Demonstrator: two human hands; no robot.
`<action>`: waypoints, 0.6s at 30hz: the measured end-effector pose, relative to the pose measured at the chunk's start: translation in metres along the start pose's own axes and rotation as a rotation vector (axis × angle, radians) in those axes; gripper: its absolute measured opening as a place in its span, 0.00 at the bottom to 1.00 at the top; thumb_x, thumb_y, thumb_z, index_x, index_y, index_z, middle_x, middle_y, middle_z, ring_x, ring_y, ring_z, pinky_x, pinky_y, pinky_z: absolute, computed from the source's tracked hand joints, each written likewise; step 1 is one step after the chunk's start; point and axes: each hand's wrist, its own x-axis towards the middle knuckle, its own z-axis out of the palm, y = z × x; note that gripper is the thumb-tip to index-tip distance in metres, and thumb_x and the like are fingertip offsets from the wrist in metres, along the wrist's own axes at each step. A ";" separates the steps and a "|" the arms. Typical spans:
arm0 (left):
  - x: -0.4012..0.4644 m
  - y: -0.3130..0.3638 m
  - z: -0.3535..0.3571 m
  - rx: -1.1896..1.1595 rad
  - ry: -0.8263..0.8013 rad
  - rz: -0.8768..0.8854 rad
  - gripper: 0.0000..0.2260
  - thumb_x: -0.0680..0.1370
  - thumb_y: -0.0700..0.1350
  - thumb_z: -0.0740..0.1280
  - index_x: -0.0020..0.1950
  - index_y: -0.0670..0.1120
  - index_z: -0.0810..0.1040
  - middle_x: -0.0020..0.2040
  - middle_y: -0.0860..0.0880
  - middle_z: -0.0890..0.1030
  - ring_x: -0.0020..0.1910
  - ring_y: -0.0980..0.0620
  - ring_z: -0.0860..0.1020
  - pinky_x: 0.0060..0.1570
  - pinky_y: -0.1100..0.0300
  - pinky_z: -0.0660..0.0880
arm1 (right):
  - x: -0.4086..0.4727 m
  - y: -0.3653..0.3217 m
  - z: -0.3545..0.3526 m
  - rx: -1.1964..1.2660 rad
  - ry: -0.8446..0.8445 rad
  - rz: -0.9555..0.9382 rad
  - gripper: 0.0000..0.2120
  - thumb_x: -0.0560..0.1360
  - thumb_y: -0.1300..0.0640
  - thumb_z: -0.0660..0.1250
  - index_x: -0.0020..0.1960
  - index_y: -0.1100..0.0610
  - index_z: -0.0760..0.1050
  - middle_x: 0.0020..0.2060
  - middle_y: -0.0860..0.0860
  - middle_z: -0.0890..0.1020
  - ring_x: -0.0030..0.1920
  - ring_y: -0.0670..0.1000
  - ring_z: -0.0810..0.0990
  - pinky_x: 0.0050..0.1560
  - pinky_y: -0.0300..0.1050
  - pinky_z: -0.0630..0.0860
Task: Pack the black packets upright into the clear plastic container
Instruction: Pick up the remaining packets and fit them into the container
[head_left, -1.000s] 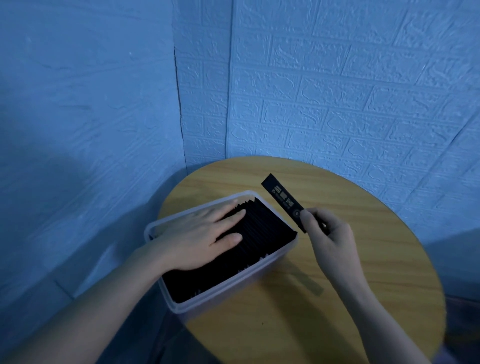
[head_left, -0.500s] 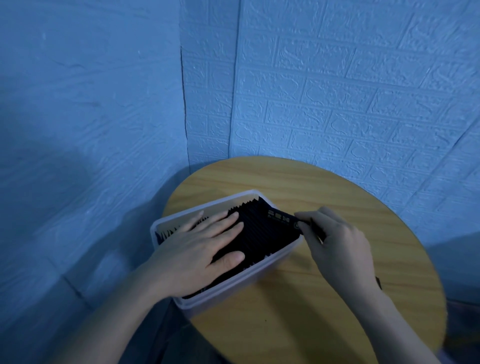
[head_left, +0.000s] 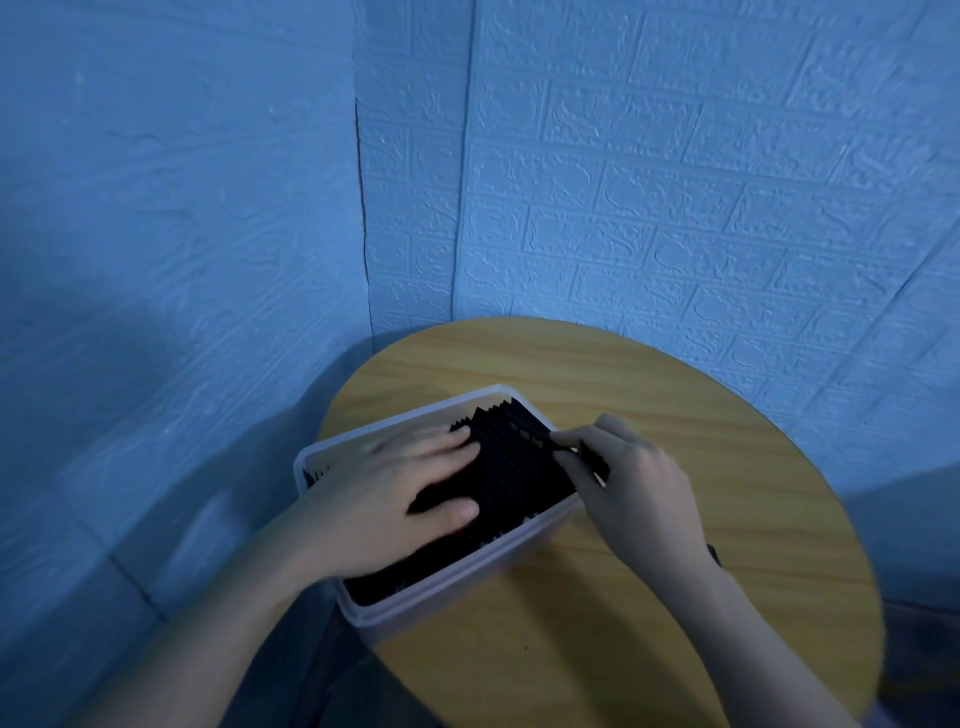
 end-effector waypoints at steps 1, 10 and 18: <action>0.007 -0.003 -0.003 -0.067 0.062 -0.023 0.38 0.71 0.73 0.45 0.77 0.58 0.61 0.77 0.62 0.58 0.75 0.63 0.57 0.76 0.57 0.54 | 0.001 -0.001 -0.002 0.027 -0.001 0.055 0.05 0.76 0.58 0.70 0.50 0.52 0.82 0.36 0.40 0.72 0.27 0.44 0.70 0.23 0.35 0.61; 0.084 0.005 -0.002 -0.146 -0.086 -0.351 0.17 0.82 0.55 0.60 0.64 0.46 0.77 0.60 0.46 0.80 0.57 0.47 0.79 0.59 0.51 0.75 | -0.020 0.013 -0.007 0.100 0.198 0.219 0.04 0.76 0.58 0.70 0.49 0.53 0.82 0.35 0.40 0.72 0.37 0.47 0.72 0.24 0.40 0.65; 0.083 0.003 0.006 -0.525 0.030 -0.364 0.31 0.74 0.52 0.73 0.74 0.47 0.67 0.71 0.47 0.73 0.69 0.51 0.71 0.69 0.56 0.66 | -0.025 0.025 -0.009 0.189 0.130 0.229 0.05 0.76 0.57 0.69 0.50 0.51 0.82 0.36 0.39 0.74 0.38 0.42 0.74 0.28 0.41 0.68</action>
